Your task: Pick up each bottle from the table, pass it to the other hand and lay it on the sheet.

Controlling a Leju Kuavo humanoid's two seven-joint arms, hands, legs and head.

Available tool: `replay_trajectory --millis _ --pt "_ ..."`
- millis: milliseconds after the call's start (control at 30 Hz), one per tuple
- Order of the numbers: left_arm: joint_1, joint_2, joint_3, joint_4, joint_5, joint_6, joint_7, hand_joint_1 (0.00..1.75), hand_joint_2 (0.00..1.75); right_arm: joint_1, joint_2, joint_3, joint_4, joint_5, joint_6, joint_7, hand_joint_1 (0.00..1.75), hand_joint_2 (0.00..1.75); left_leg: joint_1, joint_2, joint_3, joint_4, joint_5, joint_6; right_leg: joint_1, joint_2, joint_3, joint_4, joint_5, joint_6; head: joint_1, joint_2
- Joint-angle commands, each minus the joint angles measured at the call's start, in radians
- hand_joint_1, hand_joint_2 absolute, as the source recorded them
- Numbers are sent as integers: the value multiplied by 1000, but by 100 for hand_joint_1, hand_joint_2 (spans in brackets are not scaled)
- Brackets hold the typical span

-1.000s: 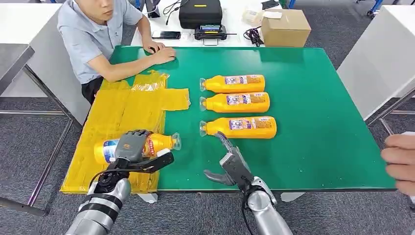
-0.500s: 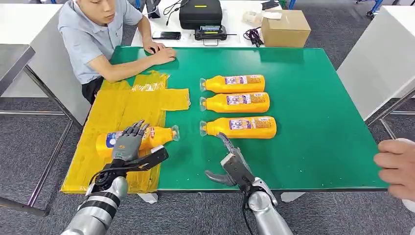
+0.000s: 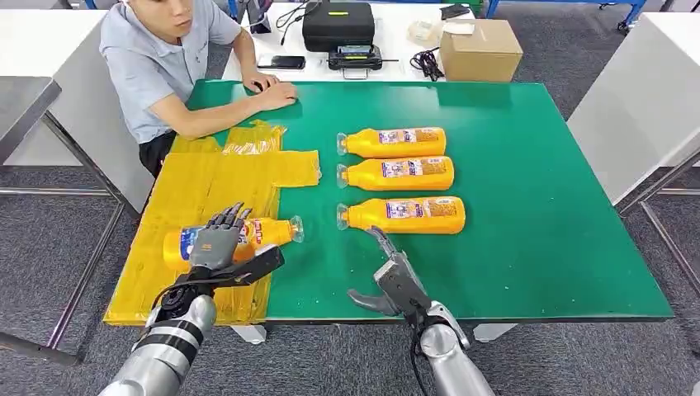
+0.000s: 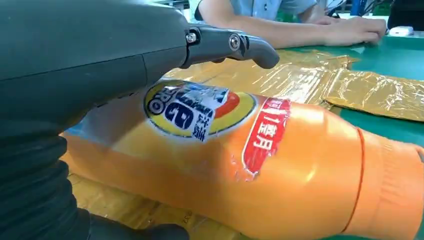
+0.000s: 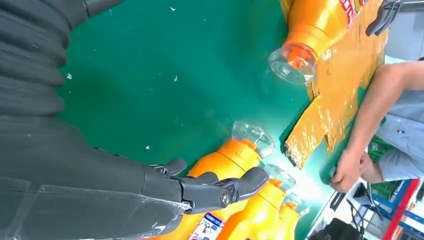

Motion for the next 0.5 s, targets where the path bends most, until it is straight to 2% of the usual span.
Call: replay_trajectory --millis 33,267,367,433,500 --pt "-9 17 22 91 -11 -15 3 0 175 -39 -12 -20 61 2 -3 -1 0 175 1 2 2 -1 -1 -2 1 2 2 -1 0 -2 0 0" --pt "20 -21 -10 -18 -23 37 -35 0 175 -32 -9 -32 56 16 -10 -6 0 175 2 2 2 0 -1 -2 2 1 2 -1 0 -3 0 0" --pt "125 -91 -75 -330 39 54 -108 0 175 10 3 -46 -35 31 -28 11 0 175 1 0 1 1 -1 -2 1 0 1 0 0 -2 0 0" --pt "235 -124 -150 -598 133 30 -147 0 175 59 16 -59 -163 40 -32 39 0 175 1 -1 0 2 -2 -2 2 -1 0 1 -2 -2 0 0" --pt "335 -138 -222 -811 243 37 -182 0 175 98 45 -89 -283 -15 28 114 0 175 1 -1 -3 4 -3 -1 1 -2 -2 2 -3 -2 0 0"
